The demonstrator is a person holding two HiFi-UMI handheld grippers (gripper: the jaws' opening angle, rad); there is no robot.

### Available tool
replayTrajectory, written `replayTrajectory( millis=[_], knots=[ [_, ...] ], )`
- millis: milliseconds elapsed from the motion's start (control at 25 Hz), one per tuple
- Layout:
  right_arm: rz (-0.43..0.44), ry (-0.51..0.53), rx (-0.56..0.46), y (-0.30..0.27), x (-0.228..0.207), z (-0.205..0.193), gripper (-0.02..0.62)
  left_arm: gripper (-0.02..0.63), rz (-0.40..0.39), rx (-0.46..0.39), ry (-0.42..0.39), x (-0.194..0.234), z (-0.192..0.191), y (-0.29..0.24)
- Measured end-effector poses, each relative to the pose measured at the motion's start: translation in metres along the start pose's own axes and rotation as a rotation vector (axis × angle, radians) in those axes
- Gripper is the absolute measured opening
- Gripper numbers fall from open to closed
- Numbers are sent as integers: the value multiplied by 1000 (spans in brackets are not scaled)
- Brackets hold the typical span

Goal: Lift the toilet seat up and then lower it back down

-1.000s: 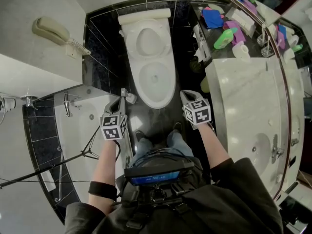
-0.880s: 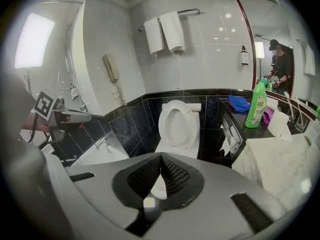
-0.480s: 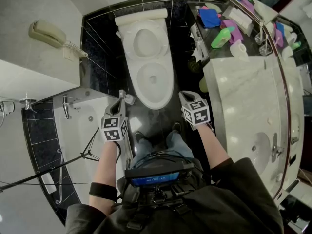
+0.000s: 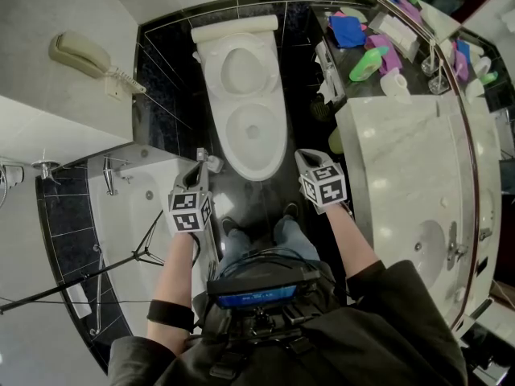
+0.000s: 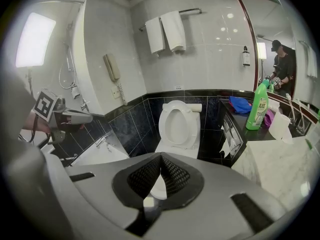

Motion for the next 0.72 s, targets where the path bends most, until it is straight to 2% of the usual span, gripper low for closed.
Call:
replayTrajectory(
  millis=[720],
  knots=[
    [0,-2,-6,5,5,-2,2,8,-3,1,-6,-7,-5,8]
  ],
)
Point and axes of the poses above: the fingertips, and each gripper's own axes: y backward along the fingers, x to its left, z out of its top, the point moved 1 cm from there along y, backward along the fingers, and after that the axes turned 5 degrees about x, right-handed, at the moved point
